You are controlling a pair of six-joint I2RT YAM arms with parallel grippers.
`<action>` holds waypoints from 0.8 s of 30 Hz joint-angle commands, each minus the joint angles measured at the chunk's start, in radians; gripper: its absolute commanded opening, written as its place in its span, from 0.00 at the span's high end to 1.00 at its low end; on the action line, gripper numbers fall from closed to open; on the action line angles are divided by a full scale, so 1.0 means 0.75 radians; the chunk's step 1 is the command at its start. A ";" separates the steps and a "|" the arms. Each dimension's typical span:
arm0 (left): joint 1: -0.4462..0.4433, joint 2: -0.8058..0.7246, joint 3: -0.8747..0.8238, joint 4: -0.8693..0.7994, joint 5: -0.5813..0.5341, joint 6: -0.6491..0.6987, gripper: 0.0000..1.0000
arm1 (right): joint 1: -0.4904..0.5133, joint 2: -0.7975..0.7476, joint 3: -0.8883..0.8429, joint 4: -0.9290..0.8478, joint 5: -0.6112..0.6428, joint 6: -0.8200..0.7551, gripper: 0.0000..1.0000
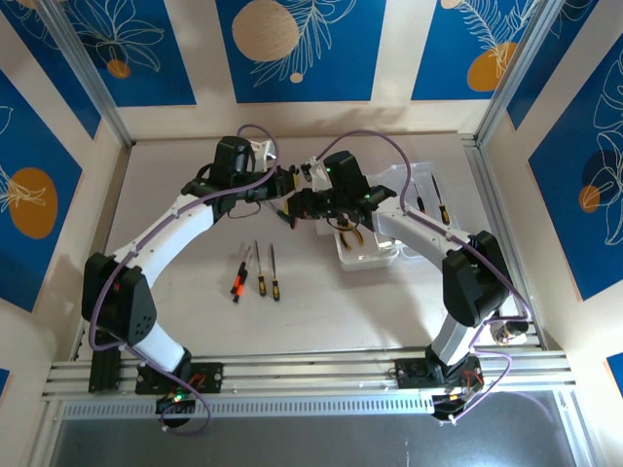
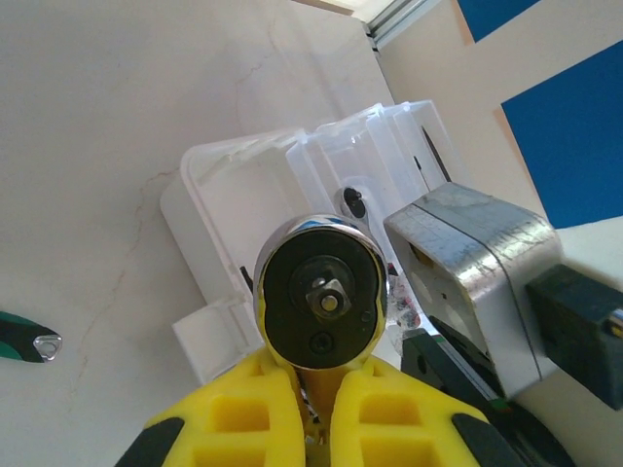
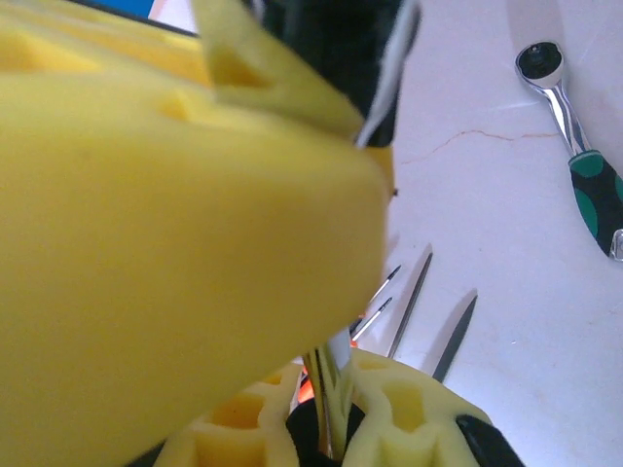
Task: Pack the tool kit
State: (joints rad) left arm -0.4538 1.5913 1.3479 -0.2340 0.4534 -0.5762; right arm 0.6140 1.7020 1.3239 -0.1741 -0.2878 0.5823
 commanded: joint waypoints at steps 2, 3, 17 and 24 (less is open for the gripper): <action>0.006 -0.045 0.036 -0.119 -0.055 0.111 0.82 | -0.010 -0.076 0.011 -0.096 0.006 -0.074 1.00; 0.016 -0.056 0.053 -0.184 -0.106 0.156 0.66 | -0.023 -0.103 0.008 -0.159 0.039 -0.108 1.00; 0.204 -0.201 -0.100 -0.526 -0.533 0.387 0.00 | -0.402 -0.265 -0.029 -0.908 0.708 -0.517 1.00; 0.211 -0.217 -0.223 -0.508 -0.515 0.370 0.00 | -0.419 -0.213 -0.048 -0.899 0.869 -0.579 1.00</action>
State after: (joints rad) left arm -0.3027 1.4452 1.1957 -0.5995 0.0849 -0.3115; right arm 0.3023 1.5333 1.2934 -0.8379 0.2863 0.1978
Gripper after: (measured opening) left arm 0.996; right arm 0.152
